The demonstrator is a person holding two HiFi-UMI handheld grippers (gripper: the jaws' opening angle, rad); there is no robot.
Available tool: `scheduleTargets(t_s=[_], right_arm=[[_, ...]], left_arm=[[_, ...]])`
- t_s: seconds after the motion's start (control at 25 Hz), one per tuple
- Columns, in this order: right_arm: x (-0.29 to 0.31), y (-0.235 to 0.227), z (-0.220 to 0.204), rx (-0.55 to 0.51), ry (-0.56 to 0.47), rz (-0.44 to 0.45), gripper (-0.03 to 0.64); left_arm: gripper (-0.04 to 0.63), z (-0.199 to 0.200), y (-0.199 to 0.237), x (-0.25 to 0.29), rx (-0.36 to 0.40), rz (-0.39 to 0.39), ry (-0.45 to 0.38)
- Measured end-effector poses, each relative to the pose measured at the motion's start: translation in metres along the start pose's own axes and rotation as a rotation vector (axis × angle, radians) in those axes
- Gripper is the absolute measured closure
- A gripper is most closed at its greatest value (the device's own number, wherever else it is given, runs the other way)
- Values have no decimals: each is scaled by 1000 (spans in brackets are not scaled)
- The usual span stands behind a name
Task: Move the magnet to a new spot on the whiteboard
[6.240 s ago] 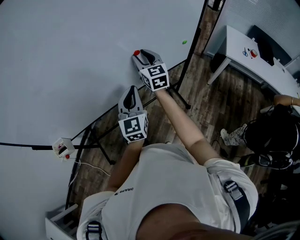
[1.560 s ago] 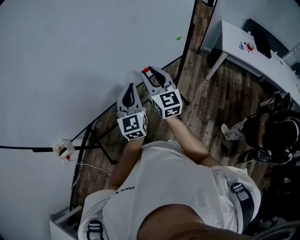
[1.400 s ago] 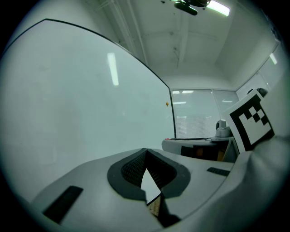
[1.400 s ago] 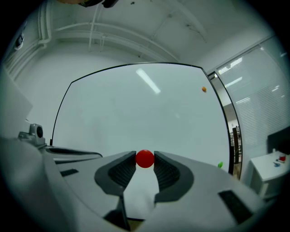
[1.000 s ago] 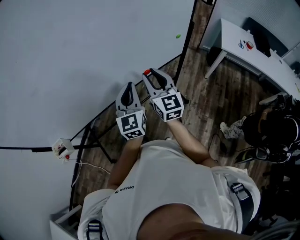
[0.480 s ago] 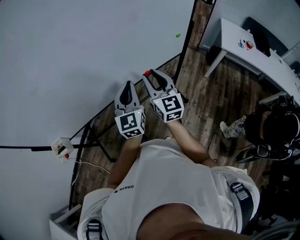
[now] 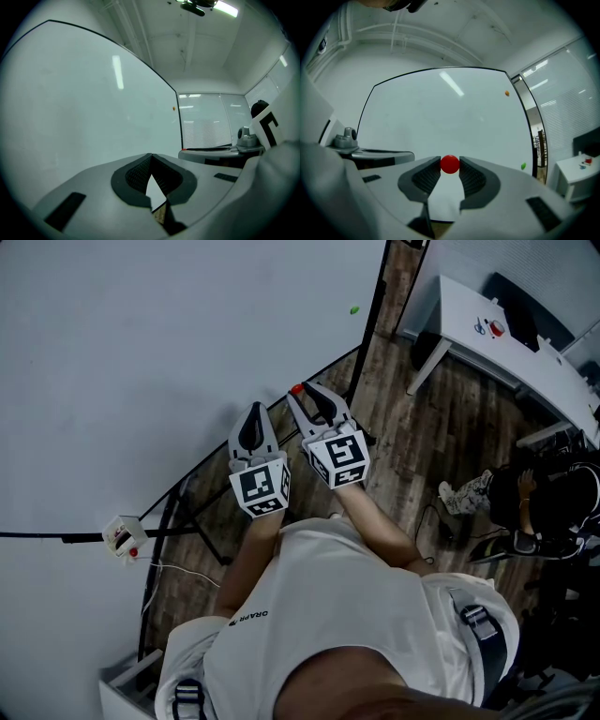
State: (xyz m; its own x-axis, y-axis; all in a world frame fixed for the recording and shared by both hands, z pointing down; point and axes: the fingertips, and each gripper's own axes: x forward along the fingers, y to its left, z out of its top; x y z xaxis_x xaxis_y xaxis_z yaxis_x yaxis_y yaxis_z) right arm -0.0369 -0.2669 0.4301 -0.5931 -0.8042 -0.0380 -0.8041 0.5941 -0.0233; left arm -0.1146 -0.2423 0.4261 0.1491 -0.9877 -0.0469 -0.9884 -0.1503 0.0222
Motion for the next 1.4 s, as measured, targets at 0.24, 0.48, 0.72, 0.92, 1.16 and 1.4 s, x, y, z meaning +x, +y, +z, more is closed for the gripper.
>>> scheduleTargets(t_s=[0.24, 0.48, 0.72, 0.92, 1.16, 1.4], right_arm=[[-5, -1, 0, 9, -4, -2, 486], [-8, 0, 1, 3, -9, 4, 486], [-11, 1, -1, 11, -9, 4, 486], [-14, 0, -1, 11, -13, 7, 486], [-14, 0, -2, 17, -10, 11, 486], [-17, -3, -1, 19, -10, 12, 486]], left_arm=[[594, 1, -4, -1, 2, -6, 3], [594, 2, -9, -1, 5, -10, -1], [594, 2, -10, -5, 26, -3, -9], [594, 2, -12, -6, 8, 1, -15], [594, 3, -16, -5, 14, -4, -16], [594, 3, -20, -5, 15, -3, -16]])
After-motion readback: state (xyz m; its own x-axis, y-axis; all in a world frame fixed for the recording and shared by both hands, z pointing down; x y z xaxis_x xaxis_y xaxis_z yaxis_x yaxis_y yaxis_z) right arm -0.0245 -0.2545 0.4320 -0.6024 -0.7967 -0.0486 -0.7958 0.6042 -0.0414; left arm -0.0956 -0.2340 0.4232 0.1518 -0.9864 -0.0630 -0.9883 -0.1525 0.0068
